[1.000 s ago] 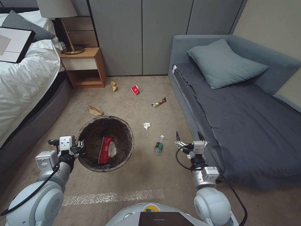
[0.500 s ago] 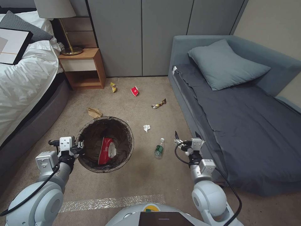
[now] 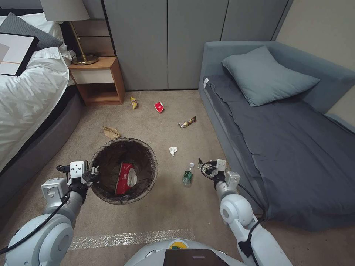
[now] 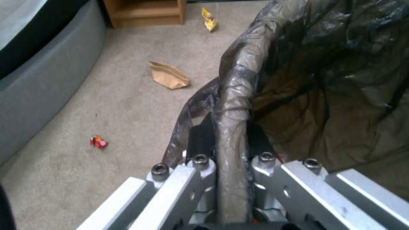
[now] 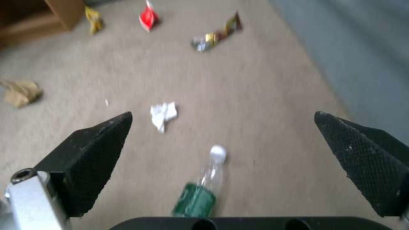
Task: Pick up the trash bin, then pick up the garbage from the floor and place it into the trash bin.
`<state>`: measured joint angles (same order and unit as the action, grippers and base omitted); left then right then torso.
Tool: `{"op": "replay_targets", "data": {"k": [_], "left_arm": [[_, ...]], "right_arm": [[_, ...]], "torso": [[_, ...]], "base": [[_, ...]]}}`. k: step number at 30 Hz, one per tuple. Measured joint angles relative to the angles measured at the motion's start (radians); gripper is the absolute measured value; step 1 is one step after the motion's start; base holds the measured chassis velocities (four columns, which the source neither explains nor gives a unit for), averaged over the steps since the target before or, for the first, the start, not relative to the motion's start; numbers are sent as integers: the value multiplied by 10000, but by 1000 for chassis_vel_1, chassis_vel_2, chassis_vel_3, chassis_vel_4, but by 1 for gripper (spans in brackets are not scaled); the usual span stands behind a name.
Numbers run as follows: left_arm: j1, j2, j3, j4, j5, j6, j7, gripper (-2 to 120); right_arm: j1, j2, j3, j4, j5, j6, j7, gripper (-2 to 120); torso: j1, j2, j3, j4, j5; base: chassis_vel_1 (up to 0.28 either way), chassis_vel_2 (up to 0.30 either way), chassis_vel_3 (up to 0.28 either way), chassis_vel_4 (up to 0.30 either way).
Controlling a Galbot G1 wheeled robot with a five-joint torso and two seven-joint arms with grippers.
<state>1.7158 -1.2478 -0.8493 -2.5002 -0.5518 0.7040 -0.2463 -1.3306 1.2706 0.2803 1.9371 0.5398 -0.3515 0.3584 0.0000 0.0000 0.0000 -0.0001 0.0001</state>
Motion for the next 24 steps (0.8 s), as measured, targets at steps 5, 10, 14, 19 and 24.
{"op": "replay_targets", "data": {"k": [5,10,14,19,24], "left_arm": [[-51,1,35,1,7,5,-27,3],[-76,5,62,2,19,17,-69,3],[-82,-12,74,1,20,26,-116,3],[-110,-70,91,2,39,32,-126,3],[-118,-122,96,2,64,32,-130,3]], "right_arm": [[914,-4,-253,-962,941,-359,269,100],[1867,98,-513,-1912,2136,-705,572,100],[2287,162,-719,-2458,2510,-835,730,100],[2671,273,-1141,-3034,2593,-903,1008,100],[2946,552,-1551,-3710,2564,-1030,1520,100]], "torso": [[0,0,0,2,0],[0,0,1,2,-1],[0,0,0,1,-2],[0,0,1,1,-1],[0,0,1,2,-1]], "base": [[0,0,0,0],[0,0,0,0],[0,0,0,0],[0,0,0,0],[0,0,0,0]]}}
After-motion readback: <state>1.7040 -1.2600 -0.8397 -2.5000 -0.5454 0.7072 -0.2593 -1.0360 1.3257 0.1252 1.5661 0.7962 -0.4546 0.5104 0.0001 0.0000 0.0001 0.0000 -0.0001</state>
